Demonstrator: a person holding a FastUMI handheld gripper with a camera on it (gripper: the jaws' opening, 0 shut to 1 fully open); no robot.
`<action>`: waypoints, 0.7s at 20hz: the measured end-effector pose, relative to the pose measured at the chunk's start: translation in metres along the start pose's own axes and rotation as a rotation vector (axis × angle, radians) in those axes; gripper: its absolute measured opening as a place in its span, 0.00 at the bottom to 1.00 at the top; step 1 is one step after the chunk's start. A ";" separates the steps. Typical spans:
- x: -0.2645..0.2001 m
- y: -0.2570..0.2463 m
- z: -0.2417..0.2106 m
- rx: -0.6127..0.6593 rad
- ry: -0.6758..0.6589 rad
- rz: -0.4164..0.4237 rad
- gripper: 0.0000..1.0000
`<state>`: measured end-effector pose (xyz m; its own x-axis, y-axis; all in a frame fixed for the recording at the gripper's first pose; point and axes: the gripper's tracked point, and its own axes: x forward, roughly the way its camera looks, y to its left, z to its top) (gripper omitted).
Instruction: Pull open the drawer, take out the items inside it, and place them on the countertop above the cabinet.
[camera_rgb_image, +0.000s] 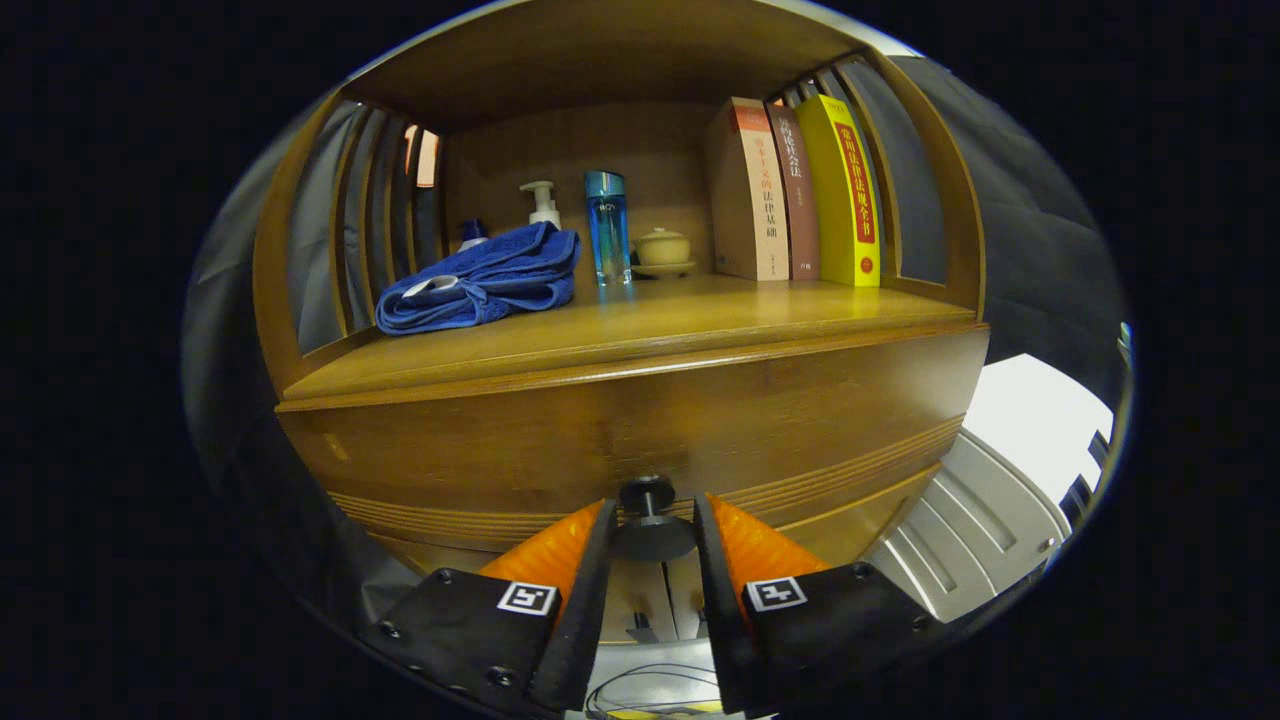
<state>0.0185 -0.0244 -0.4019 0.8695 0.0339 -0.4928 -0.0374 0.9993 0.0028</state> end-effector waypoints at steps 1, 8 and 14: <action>0.000 0.001 0.000 -0.012 -0.002 0.001 0.54; -0.006 -0.001 -0.002 0.015 -0.021 0.011 0.37; -0.027 -0.001 -0.006 -0.016 -0.013 0.012 0.37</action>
<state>-0.0081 -0.0269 -0.3943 0.8755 0.0460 -0.4811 -0.0552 0.9985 -0.0051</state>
